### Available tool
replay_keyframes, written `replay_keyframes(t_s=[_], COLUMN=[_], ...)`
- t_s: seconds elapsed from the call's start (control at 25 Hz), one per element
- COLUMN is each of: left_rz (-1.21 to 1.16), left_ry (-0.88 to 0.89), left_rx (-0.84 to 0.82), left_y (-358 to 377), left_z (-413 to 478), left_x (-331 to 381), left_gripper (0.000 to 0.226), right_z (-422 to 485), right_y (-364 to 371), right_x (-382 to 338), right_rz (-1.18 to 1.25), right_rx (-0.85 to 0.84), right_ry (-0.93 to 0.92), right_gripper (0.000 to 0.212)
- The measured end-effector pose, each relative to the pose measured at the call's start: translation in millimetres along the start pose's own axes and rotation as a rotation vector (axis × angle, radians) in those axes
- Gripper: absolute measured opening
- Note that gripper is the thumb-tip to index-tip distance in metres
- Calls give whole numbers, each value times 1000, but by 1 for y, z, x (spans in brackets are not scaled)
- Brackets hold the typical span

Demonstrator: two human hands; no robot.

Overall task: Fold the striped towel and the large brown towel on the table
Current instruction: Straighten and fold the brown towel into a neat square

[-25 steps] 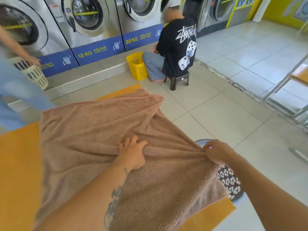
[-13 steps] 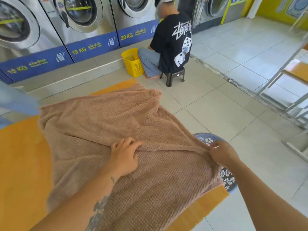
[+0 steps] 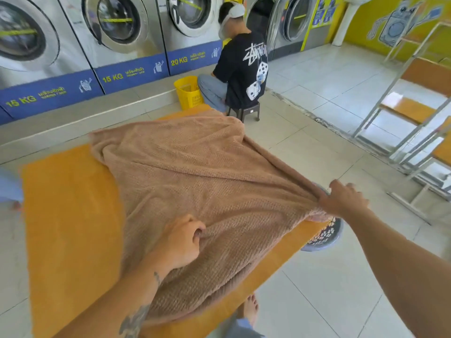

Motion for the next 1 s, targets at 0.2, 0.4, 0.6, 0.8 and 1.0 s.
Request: replay_keyframes(t_s=[0.2,0.4,0.6,0.8,1.0], left_rz=[9,-11,-119,-68,-42], left_ry=[-52,-359,-378,-470,-532], left_rx=[131,34,-51,-81,-82], left_y=[-5,10,29,30,22], left_z=[-72,-118,-143,-170,-207], left_x=[-39,-79,-75,-82,-130], left_gripper=[23,44,62,68,76], right_z=[-93,-196,-251,-285,-331], right_y=[41,109,160,174,187], right_x=[-54,-113,-133,-143,-178], right_rz=[123,267,-2,-72,-59], right_rx=[-110,-427,-469,-429,-454], right_ry=[-266,-496,-529,-603,-626], right_gripper=[55,61,70,83,84])
Point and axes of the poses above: each hand's wrist, its own z-axis towards the middle knuckle, its own y-axis out of the palm, x = y × z, the point moved 5 cm from there along z, towards the middle knuckle, and after that the axes turned 9 degrees about z, right-handed, at the moved point
